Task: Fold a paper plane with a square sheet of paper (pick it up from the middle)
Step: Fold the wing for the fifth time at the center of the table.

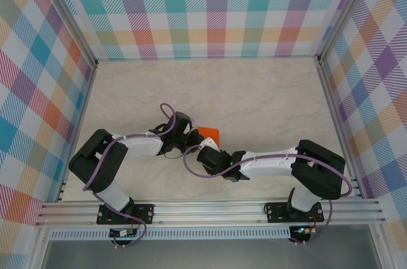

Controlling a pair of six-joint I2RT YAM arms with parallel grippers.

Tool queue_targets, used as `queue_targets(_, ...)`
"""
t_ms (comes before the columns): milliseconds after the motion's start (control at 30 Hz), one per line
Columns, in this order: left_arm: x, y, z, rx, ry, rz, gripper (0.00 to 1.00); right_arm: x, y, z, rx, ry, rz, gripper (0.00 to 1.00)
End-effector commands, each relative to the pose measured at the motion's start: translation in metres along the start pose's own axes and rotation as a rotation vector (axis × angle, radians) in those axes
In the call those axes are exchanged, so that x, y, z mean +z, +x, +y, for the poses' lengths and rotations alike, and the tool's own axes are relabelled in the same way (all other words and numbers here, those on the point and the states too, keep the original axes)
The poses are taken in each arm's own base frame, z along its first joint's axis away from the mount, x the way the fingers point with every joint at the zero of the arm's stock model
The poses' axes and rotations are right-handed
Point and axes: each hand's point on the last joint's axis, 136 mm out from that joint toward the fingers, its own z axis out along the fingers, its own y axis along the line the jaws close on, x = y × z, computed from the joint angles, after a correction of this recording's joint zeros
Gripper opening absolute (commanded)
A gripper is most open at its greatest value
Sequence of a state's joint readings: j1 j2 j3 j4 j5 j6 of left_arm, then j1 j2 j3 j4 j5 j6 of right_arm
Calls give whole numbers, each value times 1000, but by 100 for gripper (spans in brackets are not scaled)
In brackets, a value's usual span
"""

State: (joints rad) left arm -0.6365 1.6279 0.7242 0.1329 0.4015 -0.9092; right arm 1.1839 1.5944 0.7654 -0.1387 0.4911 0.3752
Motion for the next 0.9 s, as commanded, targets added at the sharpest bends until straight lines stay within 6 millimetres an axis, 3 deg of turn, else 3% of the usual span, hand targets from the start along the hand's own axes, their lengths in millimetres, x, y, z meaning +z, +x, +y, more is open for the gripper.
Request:
queue_targets(0, -3, -5, -7, -15, 13, -1, 10, 0, -8, -1, -16, 34, -17, 25)
queue_targets(400, -3, -5, -9, -16, 18, 3, 10, 5, -6, -2, -28, 53, -1, 26)
queue_targets(733, -6, -5, -10, -16, 21, 0, 10, 2, -6, -6, -4, 62, -18, 11)
queue_targets(867, -12, -6, -13, -9, 18, -14, 17, -2, -7, -7, 21, 46, -44, 6)
